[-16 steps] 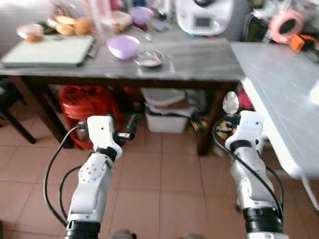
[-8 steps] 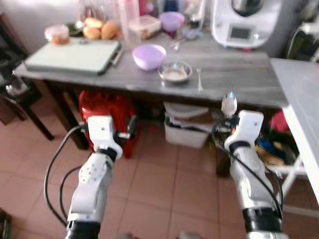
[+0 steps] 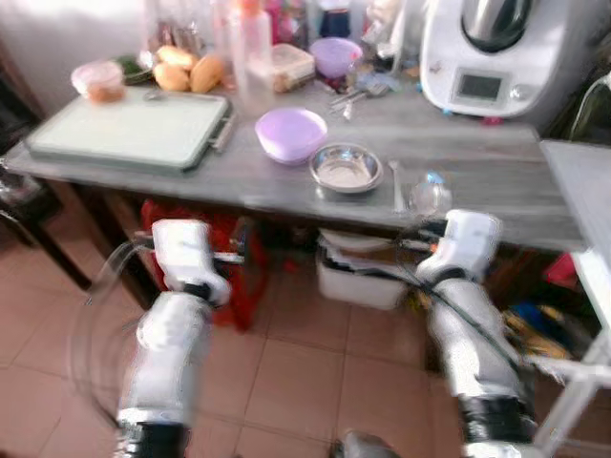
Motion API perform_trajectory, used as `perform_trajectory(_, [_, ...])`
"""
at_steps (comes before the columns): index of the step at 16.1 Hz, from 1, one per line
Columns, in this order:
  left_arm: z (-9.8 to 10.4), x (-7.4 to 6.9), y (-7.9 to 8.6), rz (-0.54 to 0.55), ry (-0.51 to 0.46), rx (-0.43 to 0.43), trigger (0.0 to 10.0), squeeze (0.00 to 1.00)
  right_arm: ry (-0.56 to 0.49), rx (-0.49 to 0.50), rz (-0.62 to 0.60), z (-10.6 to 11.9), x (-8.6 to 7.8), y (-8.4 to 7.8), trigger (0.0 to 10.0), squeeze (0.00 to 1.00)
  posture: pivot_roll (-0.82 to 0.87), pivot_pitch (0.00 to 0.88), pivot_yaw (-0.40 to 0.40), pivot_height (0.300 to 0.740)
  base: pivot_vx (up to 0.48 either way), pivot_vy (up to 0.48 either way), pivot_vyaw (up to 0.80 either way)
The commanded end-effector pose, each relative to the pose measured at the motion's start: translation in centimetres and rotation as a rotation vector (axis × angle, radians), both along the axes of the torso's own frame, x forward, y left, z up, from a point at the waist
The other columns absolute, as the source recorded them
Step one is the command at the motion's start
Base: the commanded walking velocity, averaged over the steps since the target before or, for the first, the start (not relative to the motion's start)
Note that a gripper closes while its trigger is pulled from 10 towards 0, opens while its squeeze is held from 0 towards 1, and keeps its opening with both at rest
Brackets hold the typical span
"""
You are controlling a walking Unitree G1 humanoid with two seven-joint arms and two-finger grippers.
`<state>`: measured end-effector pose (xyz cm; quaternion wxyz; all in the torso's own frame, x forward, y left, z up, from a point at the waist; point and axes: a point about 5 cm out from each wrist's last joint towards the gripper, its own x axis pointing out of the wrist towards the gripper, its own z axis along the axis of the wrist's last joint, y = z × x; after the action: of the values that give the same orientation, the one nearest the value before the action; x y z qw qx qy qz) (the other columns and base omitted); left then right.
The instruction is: Setting the table
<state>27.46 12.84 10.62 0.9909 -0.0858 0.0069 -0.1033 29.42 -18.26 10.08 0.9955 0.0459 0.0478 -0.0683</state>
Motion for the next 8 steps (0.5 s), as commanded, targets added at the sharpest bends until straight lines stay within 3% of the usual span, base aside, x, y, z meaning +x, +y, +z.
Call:
perform_trajectory(1, [0.3,0.16,0.77,0.016,-0.011,0.022,10.0,0.0,-0.033,0.016,0.018,0.78,0.41,0.66,10.0,0.0,-0.02,0.0,-0.005,0.74,0.472,0.0,-0.8])
perform_trajectory(4, [0.28,0.17,0.75,0.017,-0.01,0.02,10.0,0.0,-0.034,0.013,0.022,0.81,0.46,0.67,10.0,0.0,-0.02,0.0,-0.008,0.74,0.471,0.0,-0.72])
perform_trajectory(8, [0.28,0.14,0.76,0.015,-0.009,0.019,10.0,0.0,-0.037,0.01,0.022,0.86,0.53,0.7,10.0,0.0,-0.01,0.0,-0.007,0.74,0.454,0.0,0.0])
